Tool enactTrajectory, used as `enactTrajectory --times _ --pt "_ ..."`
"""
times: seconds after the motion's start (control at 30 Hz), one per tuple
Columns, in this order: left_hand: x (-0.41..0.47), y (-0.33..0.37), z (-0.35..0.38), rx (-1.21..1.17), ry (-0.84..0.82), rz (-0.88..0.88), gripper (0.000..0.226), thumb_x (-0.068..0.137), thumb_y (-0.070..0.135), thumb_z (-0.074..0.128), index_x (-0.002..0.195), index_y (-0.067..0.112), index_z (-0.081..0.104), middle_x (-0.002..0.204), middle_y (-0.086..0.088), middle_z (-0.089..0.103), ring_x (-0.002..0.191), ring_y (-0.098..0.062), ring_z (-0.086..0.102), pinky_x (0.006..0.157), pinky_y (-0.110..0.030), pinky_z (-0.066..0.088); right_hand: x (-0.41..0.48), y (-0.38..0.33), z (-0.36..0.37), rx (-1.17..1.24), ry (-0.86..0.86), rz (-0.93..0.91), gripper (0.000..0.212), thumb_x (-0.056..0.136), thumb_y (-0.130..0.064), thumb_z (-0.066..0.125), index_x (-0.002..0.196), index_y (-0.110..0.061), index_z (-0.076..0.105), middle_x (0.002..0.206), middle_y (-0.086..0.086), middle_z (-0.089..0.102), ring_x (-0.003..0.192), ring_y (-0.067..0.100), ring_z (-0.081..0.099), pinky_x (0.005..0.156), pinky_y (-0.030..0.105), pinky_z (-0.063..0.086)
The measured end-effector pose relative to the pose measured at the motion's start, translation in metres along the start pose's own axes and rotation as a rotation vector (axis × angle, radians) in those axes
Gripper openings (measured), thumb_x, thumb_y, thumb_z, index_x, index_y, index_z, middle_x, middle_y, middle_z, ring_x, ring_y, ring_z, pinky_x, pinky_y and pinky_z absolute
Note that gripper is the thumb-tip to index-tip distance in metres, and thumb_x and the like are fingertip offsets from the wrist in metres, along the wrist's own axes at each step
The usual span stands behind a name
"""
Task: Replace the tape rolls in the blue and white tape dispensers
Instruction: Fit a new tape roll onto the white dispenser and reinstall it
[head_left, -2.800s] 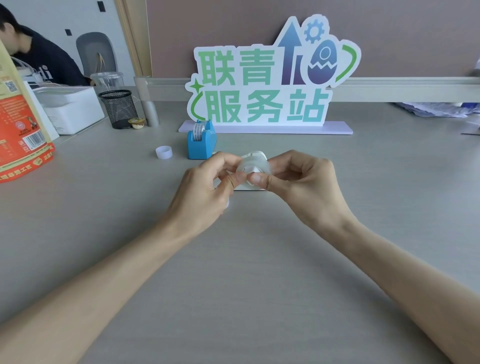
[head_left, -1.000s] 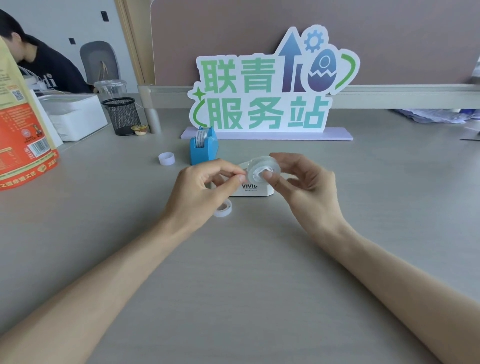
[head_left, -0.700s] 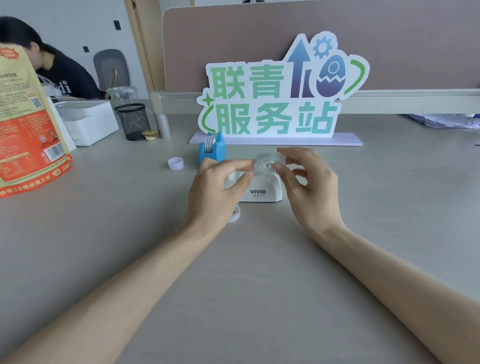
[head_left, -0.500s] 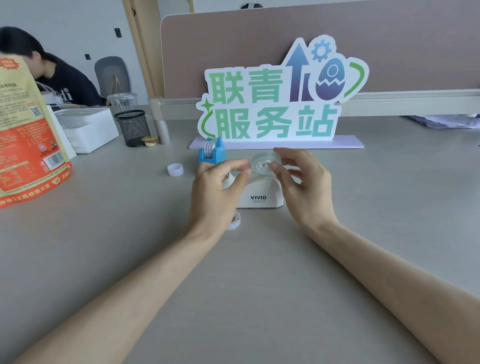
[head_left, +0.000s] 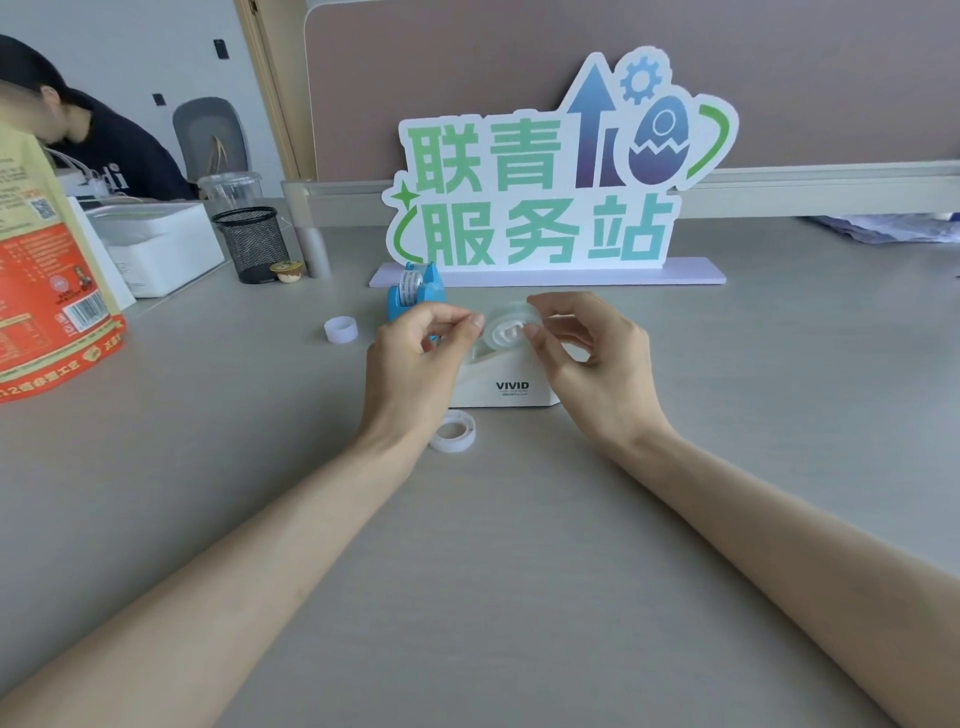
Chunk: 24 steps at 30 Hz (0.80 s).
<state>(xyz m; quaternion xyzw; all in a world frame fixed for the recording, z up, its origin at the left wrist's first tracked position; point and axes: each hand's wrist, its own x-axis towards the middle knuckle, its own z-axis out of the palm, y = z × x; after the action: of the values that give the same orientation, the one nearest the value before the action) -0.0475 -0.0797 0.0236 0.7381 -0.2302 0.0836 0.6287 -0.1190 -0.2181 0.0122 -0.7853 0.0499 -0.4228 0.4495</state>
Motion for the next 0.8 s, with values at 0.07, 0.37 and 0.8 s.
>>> enactTrajectory --times 0.07,0.37,0.8 --pt "0.001 -0.001 0.0 0.0 -0.009 -0.019 0.009 0.083 0.024 0.069 0.079 0.032 0.068 0.086 0.012 0.072 0.081 0.0 0.061 0.076 -0.015 0.046 0.001 0.001 0.0 -0.013 -0.004 0.002 0.014 0.088 -0.013 0.067 0.101 -0.017 0.069 0.1 -0.003 0.072 0.09 0.01 0.069 0.084 0.025 0.055" --pt "0.002 -0.004 -0.001 0.028 -0.013 -0.023 0.017 0.084 0.026 0.068 0.097 0.036 0.064 0.079 0.017 0.066 0.065 -0.002 0.047 0.066 -0.014 0.037 0.001 0.002 -0.001 -0.103 -0.035 -0.035 0.026 0.086 -0.006 0.058 0.109 -0.014 0.068 0.11 -0.007 0.068 0.106 0.004 0.059 0.09 0.012 0.042" --pt "0.001 0.003 0.008 0.23 -0.039 0.15 0.012 0.085 0.023 0.066 0.089 0.031 0.074 0.069 0.026 0.059 0.06 0.001 0.042 0.059 -0.013 0.031 0.001 0.002 -0.001 -0.132 -0.068 -0.049 0.037 0.077 -0.009 0.049 0.104 -0.015 0.072 0.109 -0.006 0.068 0.098 0.005 0.059 0.08 0.002 0.036"
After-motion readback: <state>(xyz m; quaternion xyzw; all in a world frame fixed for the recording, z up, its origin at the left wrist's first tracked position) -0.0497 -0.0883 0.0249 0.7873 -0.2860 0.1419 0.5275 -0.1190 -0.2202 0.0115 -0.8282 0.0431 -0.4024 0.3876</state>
